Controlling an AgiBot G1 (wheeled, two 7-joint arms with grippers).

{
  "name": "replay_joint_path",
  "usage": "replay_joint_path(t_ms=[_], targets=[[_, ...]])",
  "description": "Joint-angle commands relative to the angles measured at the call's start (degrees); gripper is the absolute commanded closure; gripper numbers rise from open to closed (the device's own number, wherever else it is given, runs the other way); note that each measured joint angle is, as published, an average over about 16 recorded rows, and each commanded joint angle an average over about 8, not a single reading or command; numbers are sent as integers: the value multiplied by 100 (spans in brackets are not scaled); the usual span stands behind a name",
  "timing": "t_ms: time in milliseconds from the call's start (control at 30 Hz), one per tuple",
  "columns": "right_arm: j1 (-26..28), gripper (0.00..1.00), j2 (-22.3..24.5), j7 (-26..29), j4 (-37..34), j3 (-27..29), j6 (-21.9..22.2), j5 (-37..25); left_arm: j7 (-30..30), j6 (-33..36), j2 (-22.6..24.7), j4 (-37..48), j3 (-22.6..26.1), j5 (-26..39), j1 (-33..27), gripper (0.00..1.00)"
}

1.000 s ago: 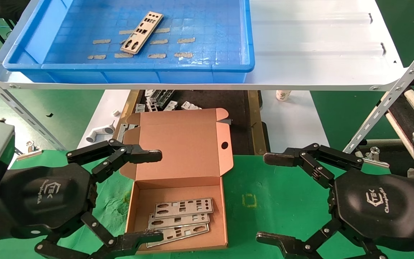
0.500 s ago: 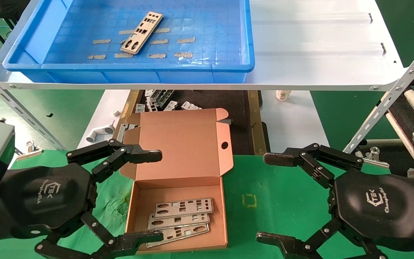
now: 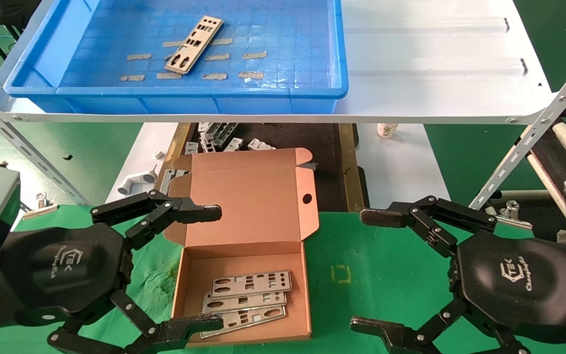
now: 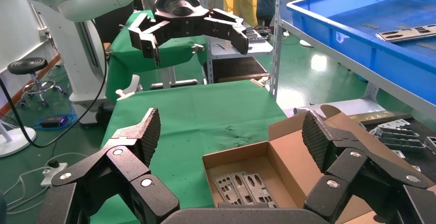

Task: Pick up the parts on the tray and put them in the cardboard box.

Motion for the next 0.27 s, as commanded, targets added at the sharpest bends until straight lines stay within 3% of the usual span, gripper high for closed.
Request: replay_joint_path(t_ms=[33,267], targets=[[0,0,0,0,0,0,0,0,0,0,0,0,0,0,0,0],[0,0,0,0,0,0,0,0,0,0,0,0,0,0,0,0]])
